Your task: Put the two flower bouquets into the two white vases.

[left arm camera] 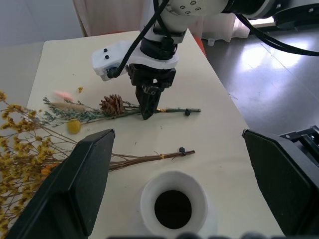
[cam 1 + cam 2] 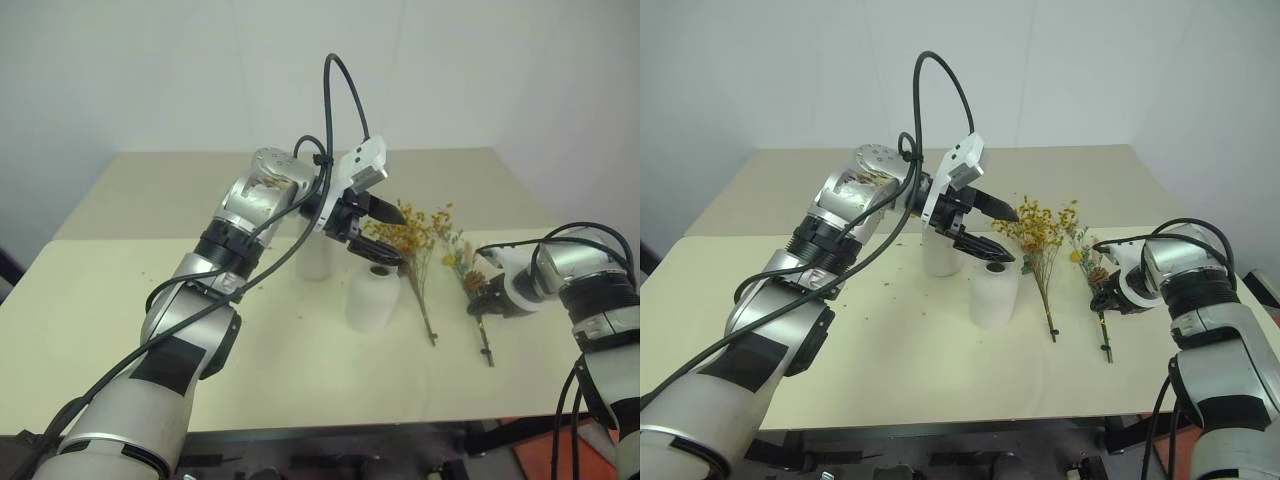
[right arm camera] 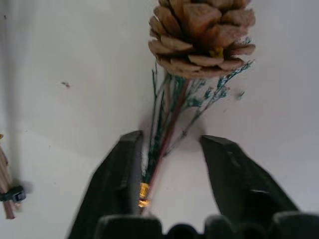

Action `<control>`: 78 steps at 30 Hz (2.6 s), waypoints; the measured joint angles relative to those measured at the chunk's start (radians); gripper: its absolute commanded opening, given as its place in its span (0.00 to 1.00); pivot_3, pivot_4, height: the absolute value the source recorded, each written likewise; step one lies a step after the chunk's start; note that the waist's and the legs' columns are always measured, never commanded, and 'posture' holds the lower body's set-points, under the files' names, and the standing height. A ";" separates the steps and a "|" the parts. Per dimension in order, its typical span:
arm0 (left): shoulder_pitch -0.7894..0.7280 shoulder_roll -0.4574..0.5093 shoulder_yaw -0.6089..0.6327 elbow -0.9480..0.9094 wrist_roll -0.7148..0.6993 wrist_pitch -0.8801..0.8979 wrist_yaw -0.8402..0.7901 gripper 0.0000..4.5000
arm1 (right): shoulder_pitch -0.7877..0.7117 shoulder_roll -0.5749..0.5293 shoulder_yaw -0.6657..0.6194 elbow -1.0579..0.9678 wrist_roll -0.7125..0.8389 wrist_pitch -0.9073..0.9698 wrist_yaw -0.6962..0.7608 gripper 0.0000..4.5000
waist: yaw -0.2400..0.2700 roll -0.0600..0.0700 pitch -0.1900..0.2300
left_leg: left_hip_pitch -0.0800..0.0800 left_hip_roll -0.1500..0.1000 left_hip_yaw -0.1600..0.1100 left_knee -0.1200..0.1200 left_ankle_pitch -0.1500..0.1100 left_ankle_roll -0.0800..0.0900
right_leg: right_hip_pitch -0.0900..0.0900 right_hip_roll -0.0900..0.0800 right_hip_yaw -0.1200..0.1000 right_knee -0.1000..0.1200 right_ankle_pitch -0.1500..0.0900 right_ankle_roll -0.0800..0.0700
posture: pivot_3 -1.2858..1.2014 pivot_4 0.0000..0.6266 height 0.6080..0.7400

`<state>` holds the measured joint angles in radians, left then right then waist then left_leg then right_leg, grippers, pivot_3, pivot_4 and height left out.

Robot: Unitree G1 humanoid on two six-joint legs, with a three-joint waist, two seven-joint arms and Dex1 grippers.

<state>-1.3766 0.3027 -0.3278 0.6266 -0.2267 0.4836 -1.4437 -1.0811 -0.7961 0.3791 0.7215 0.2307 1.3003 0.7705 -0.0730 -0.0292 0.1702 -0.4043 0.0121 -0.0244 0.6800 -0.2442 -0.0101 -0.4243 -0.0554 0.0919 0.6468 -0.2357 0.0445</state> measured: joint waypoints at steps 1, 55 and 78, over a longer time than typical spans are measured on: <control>0.000 0.002 0.000 -0.002 0.001 0.000 0.000 1.00 | -0.006 0.007 -0.001 0.018 -0.014 -0.015 0.008 0.18 | -0.002 0.000 0.000 | 0.000 0.000 0.000 0.000 0.000 0.000 | 0.000 0.000 0.000 0.000 0.000 0.000 | 0.52 0.24 1.00; 0.265 0.375 0.208 -0.432 0.021 0.401 0.455 1.00 | -0.006 0.748 -0.530 -0.399 0.067 -0.971 -0.368 0.00 | 0.001 0.004 0.002 | -0.001 -0.001 -0.003 -0.002 0.001 -0.003 | -0.005 -0.001 -0.001 0.012 0.001 -0.001 | 0.52 0.24 1.00; 0.291 0.369 0.193 -0.411 0.000 0.393 0.468 1.00 | 0.046 0.786 -0.427 -0.221 0.018 -1.199 -0.305 0.18 | 0.000 0.004 0.002 | 0.000 -0.001 -0.003 -0.002 0.002 -0.003 | -0.005 -0.001 -0.002 0.013 0.001 -0.001 | 0.52 0.24 1.00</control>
<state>-1.0853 0.6714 -0.1347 0.2155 -0.2264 0.8762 -0.9755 -1.0351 -0.0097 -0.0477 0.5009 0.2487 0.1010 0.4656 -0.0732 -0.0248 0.1726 -0.4045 0.0114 -0.0276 0.6782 -0.2425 -0.0129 -0.4290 -0.0566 0.0902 0.6596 -0.2349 0.0435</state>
